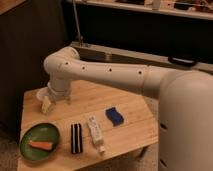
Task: Wipe the white sponge on the table
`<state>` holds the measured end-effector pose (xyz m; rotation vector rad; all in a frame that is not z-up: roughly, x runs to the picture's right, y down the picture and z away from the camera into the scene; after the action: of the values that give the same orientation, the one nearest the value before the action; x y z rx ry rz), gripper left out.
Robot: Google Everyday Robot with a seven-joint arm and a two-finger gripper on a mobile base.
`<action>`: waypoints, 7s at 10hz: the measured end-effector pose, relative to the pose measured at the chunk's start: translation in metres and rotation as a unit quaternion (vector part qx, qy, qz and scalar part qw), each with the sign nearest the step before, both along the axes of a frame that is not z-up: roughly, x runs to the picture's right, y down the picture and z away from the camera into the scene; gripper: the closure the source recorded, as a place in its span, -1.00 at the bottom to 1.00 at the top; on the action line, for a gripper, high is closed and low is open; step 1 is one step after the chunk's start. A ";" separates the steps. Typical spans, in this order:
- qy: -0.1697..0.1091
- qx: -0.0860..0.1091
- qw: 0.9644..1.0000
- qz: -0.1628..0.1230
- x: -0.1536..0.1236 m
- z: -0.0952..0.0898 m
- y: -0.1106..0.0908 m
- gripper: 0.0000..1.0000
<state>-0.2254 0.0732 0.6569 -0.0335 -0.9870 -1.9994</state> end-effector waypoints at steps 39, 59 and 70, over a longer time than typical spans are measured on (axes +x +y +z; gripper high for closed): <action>0.205 0.053 0.977 0.026 0.264 0.110 0.010 -0.39; 0.161 0.050 0.986 0.006 0.289 0.223 0.059 -0.39; 0.140 0.021 0.990 0.020 0.294 0.217 0.075 -0.39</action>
<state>0.0687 0.1482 0.8741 -0.2614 -0.7591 -1.9158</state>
